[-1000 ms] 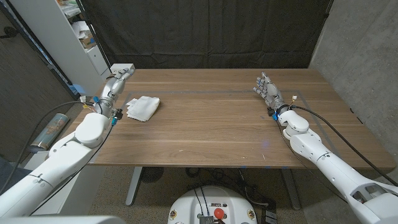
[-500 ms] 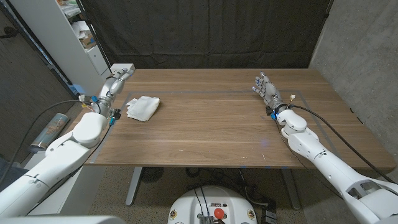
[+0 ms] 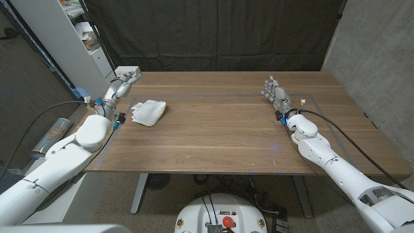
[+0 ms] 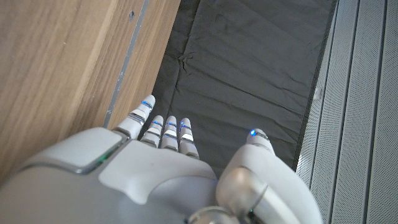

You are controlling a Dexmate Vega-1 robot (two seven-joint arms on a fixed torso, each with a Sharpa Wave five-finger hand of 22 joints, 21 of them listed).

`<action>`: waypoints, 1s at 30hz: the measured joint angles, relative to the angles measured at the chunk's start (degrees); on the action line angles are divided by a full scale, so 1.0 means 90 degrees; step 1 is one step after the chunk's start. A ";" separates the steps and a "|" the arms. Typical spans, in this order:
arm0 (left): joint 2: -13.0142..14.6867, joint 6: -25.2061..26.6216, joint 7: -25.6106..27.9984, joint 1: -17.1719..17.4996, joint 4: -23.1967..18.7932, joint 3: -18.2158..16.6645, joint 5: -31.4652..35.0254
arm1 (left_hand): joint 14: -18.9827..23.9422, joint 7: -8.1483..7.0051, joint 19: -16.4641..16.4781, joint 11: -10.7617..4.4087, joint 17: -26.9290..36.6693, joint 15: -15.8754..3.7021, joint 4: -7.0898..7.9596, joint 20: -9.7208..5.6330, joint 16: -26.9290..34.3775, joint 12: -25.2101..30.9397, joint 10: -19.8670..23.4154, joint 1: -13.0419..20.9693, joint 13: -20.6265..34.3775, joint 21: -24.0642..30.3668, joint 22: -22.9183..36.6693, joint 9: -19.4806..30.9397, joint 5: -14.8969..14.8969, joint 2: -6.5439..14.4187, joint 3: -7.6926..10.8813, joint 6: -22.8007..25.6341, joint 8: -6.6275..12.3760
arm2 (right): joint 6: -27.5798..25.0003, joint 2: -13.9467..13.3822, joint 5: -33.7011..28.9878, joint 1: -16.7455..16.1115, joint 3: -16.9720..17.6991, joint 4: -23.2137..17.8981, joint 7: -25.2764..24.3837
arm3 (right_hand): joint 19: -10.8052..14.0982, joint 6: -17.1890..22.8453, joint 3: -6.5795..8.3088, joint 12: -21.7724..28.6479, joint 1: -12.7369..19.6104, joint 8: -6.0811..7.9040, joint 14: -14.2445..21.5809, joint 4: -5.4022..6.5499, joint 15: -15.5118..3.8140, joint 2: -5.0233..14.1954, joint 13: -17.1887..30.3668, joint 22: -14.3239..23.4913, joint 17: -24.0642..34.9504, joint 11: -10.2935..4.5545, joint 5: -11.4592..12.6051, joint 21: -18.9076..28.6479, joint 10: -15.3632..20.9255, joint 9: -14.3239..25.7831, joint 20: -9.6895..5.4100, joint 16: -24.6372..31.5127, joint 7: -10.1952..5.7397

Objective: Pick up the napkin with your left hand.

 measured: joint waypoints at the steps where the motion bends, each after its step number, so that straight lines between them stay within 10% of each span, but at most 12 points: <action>1: 0.0005 0.0022 0.0000 0.0001 -0.0004 0.0000 0.0020 | 0.0000 0.0000 0.0000 0.0000 0.0000 0.0000 0.0000 0.0000 0.0000 0.0000 0.0000 0.0000 0.0000 0.0000 0.0000 0.0000 0.0000 0.0000 0.0000 0.0000 0.0000 | 0.0000 0.0000 0.0000 0.0000 0.0000 0.0000 -0.0002 | 0.0000 0.0000 0.0000 0.0000 0.0000 0.0000 0.0000 0.0000 0.0000 0.0000 0.0000 0.0000 0.0000 0.0000 0.0000 0.0000 0.0000 0.0000 0.0000 0.0000 0.0000; 30: 0.0195 0.0566 0.0061 0.0112 -0.0251 -0.0244 0.0576 | 0.0067 -0.0034 0.0000 -0.0045 0.0017 -0.0003 -0.0026 -0.0001 0.0000 0.0000 0.0045 0.0142 0.0033 0.0000 0.0000 0.0000 0.0000 0.0026 0.0026 0.0034 0.0000 | -0.0086 -0.0138 -0.0046 -0.0186 0.0074 -0.0432 -0.0204 | 0.0000 0.0000 -0.0047 0.0000 0.0034 0.0000 -0.0003 -0.0006 -0.0003 0.0034 0.0000 0.0000 0.0000 0.0000 0.0000 0.0000 0.0000 0.0000 0.0000 0.0000 0.0000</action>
